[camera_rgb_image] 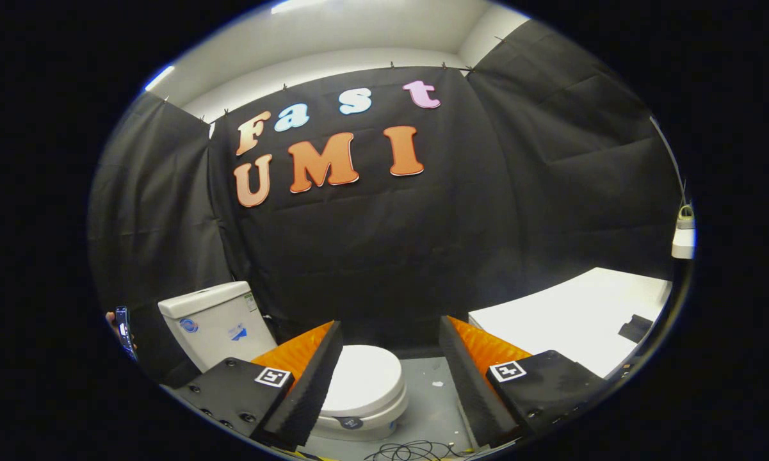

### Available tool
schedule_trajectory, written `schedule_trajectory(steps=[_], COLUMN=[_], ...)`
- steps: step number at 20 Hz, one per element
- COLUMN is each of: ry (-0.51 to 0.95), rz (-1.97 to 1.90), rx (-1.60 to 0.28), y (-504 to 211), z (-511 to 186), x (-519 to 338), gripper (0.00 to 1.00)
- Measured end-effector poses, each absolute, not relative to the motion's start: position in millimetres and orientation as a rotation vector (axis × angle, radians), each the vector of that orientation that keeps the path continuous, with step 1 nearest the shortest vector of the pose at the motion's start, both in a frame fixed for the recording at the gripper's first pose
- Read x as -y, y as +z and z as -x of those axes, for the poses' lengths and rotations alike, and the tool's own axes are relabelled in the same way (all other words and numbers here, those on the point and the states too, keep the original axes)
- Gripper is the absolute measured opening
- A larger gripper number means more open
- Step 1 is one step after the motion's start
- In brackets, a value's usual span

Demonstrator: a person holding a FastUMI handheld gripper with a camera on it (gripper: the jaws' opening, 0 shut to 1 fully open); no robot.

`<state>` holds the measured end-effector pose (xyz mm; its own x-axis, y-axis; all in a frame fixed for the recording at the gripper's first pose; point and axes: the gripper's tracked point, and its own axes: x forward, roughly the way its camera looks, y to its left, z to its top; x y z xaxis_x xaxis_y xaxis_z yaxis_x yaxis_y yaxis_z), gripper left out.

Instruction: Open the toilet lid.

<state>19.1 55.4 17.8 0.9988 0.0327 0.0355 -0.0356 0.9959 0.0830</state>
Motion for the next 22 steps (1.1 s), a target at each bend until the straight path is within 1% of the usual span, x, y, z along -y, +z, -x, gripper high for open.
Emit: schedule_trajectory(steps=[5, 9, 14, 16, 19, 22], ry=[0.133, 0.205, 0.222, 0.232, 0.217, 0.242], rz=[-0.123, -0.199, -0.243, -0.275, -0.329, -0.396], rx=[0.0, -0.065, -0.174, -0.213, -0.301, -0.403], y=[-2, -46, -125, -154, -204, -234], z=[-37, -48, -63, -59, -54, -60], x=[-108, -141, -155, -155, -150, -157], gripper=[0.97, 0.97, 0.97, 0.99, 0.98, 0.99])
